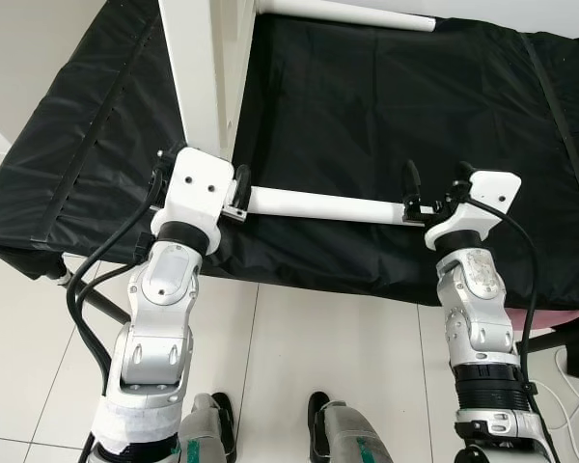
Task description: Building children table
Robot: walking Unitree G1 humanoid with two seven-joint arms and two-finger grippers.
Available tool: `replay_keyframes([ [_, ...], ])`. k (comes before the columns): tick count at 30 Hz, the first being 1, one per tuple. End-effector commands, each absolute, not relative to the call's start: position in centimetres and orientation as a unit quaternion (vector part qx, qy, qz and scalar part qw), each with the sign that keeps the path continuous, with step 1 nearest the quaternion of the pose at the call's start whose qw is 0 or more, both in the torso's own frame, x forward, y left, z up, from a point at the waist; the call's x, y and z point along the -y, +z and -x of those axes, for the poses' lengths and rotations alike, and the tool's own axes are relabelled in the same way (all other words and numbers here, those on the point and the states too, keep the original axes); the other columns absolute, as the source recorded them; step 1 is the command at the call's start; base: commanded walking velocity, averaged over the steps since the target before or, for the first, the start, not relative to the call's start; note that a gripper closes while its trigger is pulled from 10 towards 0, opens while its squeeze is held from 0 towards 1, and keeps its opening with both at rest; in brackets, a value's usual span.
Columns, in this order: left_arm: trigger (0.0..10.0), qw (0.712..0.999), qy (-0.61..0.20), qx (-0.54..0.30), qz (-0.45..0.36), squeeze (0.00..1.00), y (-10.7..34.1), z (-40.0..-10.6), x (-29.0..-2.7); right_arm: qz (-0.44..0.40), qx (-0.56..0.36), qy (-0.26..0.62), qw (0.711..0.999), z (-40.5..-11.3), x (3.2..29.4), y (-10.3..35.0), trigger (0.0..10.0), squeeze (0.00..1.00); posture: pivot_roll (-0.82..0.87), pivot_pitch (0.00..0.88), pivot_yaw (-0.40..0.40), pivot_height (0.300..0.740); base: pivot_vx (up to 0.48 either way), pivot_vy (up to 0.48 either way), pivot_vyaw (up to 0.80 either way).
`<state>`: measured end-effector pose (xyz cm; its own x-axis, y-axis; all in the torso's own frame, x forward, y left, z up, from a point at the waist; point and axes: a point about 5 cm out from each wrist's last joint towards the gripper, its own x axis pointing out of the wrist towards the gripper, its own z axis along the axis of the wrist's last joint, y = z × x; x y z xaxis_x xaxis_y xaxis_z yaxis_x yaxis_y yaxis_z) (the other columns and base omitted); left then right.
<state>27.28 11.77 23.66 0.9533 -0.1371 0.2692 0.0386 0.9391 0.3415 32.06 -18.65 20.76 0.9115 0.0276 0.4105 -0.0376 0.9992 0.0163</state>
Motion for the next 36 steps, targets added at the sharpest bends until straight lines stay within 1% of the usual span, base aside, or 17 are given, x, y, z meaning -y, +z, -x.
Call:
replay_keyframes([
  [1,10.0,0.973,0.043,0.162,-0.160,0.00,24.2,-26.6,-12.7,-0.014,0.206,0.019,0.978,-32.2,18.6,20.4,10.0,0.00,-0.06,0.196,-0.021,0.740,0.000,0.000,0.00],
  [12,10.0,0.979,0.025,0.129,-0.157,0.00,23.8,-25.1,-12.3,-0.013,0.208,0.021,0.978,-32.5,18.6,20.5,10.0,0.00,-0.05,0.182,-0.024,0.740,0.000,0.000,0.00],
  [16,10.0,0.980,-0.001,0.122,-0.156,0.00,23.7,-24.9,-11.9,-0.017,0.207,0.026,0.978,-32.7,18.4,20.6,10.0,0.00,-0.04,0.177,-0.026,0.740,0.000,0.000,0.00],
  [17,10.0,0.981,-0.028,0.121,-0.151,0.00,23.4,-24.7,-11.4,-0.022,0.207,0.030,0.978,-32.8,18.2,20.6,10.0,0.00,-0.04,0.171,-0.027,0.740,0.000,0.000,0.00],
  [19,10.0,0.981,-0.028,0.121,-0.151,0.00,23.4,-24.7,-11.4,-0.022,0.207,0.030,0.978,-32.8,18.2,20.6,10.0,0.00,-0.04,0.171,-0.027,0.740,0.000,0.000,0.00],
  [20,10.0,0.981,-0.049,0.120,-0.141,0.00,23.2,-24.7,-11.1,-0.025,0.207,0.034,0.978,-32.9,18.0,20.6,10.0,0.00,-0.03,0.163,-0.026,0.740,0.000,0.000,0.00],
  [21,10.0,0.982,-0.091,0.117,-0.118,1.00,22.9,-24.5,-10.4,-0.041,0.208,0.048,0.976,-32.8,17.6,20.6,10.0,1.00,-0.03,0.151,-0.024,0.740,0.000,0.000,0.00],
  [22,10.0,0.982,-0.091,0.117,-0.118,1.00,22.9,-24.5,-10.4,-0.041,0.208,0.048,0.976,-32.8,17.6,20.6,10.0,1.00,-0.03,0.151,-0.024,0.740,0.000,0.000,0.00],
  [24,10.0,0.979,-0.149,0.106,-0.090,1.00,22.4,-24.3,-9.4,-0.046,0.213,0.052,0.975,-32.7,17.3,20.6,10.0,1.00,-0.03,0.143,-0.022,0.740,0.000,0.000,0.00],
  [26,10.0,0.979,-0.149,0.106,-0.090,1.00,22.4,-24.3,-9.4,-0.046,0.213,0.052,0.975,-32.7,17.3,20.6,10.0,1.00,-0.03,0.143,-0.022,0.740,0.000,0.000,0.00],
  [27,10.0,0.976,-0.176,0.097,-0.085,1.00,22.1,-24.3,-8.9,-0.043,0.214,0.046,0.975,-32.7,17.3,20.6,10.0,1.00,-0.03,0.138,-0.016,0.740,0.000,0.000,0.00],
  [29,10.0,0.974,-0.190,0.087,-0.083,1.00,21.7,-24.3,-8.6,-0.040,0.213,0.036,0.976,-32.7,17.3,20.6,10.0,1.00,-0.03,0.133,-0.012,0.740,0.000,0.000,0.00],
  [30,10.0,0.975,-0.203,0.067,-0.060,0.00,21.1,-24.5,-8.3,-0.044,0.207,0.033,0.977,-32.8,17.2,20.4,10.0,0.00,-0.04,0.117,-0.003,0.740,0.000,0.000,0.00],
  [31,10.0,0.975,-0.203,0.067,-0.060,0.00,21.1,-24.5,-8.3,-0.044,0.207,0.033,0.977,-32.8,17.2,20.4,10.0,0.00,-0.04,0.117,-0.003,0.740,0.000,0.000,0.00],
  [33,10.0,0.977,-0.211,0.039,-0.014,0.00,20.4,-25.1,-8.2,-0.043,0.193,0.031,0.980,-32.9,17.1,20.2,10.0,0.00,-0.04,0.112,0.004,0.740,0.000,0.000,0.00],
  [34,10.0,0.977,-0.211,0.039,-0.014,0.00,20.4,-25.1,-8.2,-0.043,0.193,0.031,0.980,-32.9,17.1,20.2,10.0,0.00,-0.04,0.112,0.004,0.740,0.000,0.000,0.00],
  [36,10.0,0.976,-0.214,0.018,0.019,0.00,19.8,-25.6,-8.1,-0.030,0.181,0.023,0.983,-33.1,17.1,20.1,10.0,0.00,-0.04,0.110,0.008,0.740,0.000,0.000,0.00],
])
